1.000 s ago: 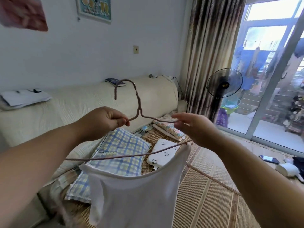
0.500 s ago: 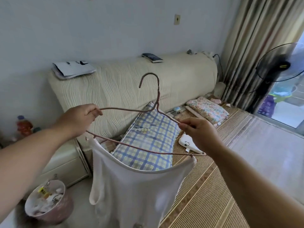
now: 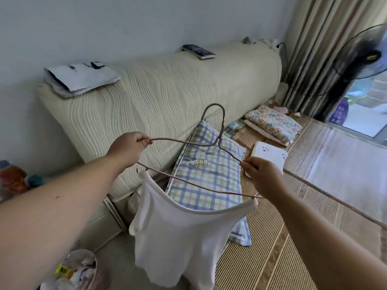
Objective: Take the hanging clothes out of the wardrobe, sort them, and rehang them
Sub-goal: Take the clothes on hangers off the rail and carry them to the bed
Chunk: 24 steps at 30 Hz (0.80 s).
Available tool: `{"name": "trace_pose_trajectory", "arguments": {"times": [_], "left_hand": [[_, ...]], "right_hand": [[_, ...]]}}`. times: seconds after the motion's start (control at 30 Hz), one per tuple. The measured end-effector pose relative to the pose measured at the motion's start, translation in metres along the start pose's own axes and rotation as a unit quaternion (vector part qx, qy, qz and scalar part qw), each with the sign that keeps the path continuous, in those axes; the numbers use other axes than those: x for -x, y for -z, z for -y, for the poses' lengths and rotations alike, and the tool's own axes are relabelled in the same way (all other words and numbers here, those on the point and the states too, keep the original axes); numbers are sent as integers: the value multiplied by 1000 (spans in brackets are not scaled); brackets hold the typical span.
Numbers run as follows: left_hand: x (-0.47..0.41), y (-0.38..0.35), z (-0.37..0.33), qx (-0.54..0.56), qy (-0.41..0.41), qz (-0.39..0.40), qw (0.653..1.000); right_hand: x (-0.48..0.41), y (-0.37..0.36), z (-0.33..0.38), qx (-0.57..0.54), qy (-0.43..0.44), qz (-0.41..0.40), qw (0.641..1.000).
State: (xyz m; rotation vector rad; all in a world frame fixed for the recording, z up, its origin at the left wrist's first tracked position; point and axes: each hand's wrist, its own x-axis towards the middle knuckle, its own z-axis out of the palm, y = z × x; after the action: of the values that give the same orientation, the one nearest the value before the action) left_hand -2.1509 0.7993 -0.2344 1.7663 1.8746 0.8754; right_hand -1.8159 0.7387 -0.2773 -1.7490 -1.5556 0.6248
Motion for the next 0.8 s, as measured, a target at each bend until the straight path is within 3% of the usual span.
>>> {"name": "trace_pose_trajectory", "arguments": {"times": [0.23,0.5,0.8], "left_hand": [[-119,-91,13,4,57,45,997],[-252,-261,52,-41,127,96,986],[-320,-373,109,-38,149,125,980]], "right_hand": [[-102,-51,-65,11,-77,-14,997],[-247,-131,-205,57,-183,30,981],[-321,-212,-296,75,-265,63,959]]}}
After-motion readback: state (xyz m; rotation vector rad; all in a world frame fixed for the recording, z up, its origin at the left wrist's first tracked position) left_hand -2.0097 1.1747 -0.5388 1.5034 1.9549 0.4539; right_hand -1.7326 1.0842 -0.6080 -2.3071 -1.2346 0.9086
